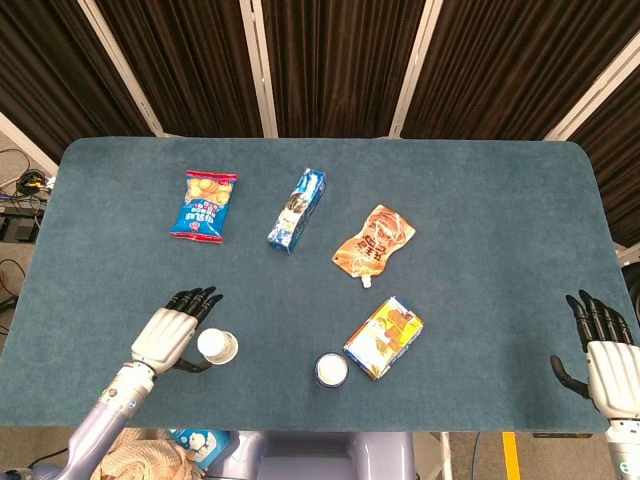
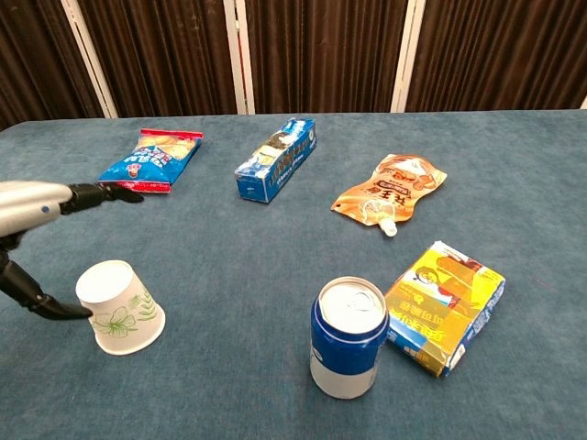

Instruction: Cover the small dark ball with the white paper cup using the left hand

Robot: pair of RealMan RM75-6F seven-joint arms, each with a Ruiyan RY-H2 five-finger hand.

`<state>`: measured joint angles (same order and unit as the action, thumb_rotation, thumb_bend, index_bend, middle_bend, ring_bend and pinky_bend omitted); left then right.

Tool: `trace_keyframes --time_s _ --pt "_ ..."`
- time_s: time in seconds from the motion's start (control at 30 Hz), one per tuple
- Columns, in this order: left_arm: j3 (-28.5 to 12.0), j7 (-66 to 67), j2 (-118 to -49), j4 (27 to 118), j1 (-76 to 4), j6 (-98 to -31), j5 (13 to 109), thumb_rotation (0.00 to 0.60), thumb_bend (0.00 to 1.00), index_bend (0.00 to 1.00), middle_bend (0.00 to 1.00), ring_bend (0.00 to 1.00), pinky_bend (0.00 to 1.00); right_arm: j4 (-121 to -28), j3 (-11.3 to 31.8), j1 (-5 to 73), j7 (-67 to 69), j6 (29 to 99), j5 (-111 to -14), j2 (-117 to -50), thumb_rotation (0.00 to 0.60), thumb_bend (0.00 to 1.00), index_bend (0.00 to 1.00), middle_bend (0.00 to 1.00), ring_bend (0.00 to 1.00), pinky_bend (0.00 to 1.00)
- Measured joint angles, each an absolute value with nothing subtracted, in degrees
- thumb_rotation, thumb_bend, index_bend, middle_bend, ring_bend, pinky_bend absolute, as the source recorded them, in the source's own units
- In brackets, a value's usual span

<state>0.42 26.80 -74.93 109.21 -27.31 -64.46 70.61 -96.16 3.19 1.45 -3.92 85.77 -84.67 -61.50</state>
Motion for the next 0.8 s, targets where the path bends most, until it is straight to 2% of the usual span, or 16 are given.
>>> trace_keyframes --time_s 0.17,0.43,0.6,0.8 --pt "0.8 24.2 -72.1 109.9 -25.2 -69.1 75.4 0.600 0.11 0.00 0.00 0.00 0.08 -96.1 3.1 1.4 -4.1 85.9 -84.8 -61.4 0.600 0.34 0.00 0.00 0.00 0.09" --pt "2.4 17.0 -66.0 107.4 -17.6 -83.1 84.2 0.600 0.09 0.00 0.00 0.00 0.00 -96.2 2.9 1.4 -5.0 85.7 -84.8 -61.6 0.600 0.34 0.00 0.00 0.00 0.09" --pt "3.5 10.2 -63.7 102.9 -11.6 -90.2 86.5 0.600 0.09 0.00 0.00 0.00 0.00 -96.3 2.8 1.3 -5.5 86.0 -85.4 -61.8 0.600 0.34 0.00 0.00 0.00 0.09" --pt "4.5 3.7 -63.3 96.2 -6.5 -94.0 86.9 0.600 0.08 0.00 0.00 0.00 0.00 -96.3 2.8 1.4 -5.5 86.1 -85.7 -61.9 0.600 0.34 0.00 0.00 0.00 0.09"
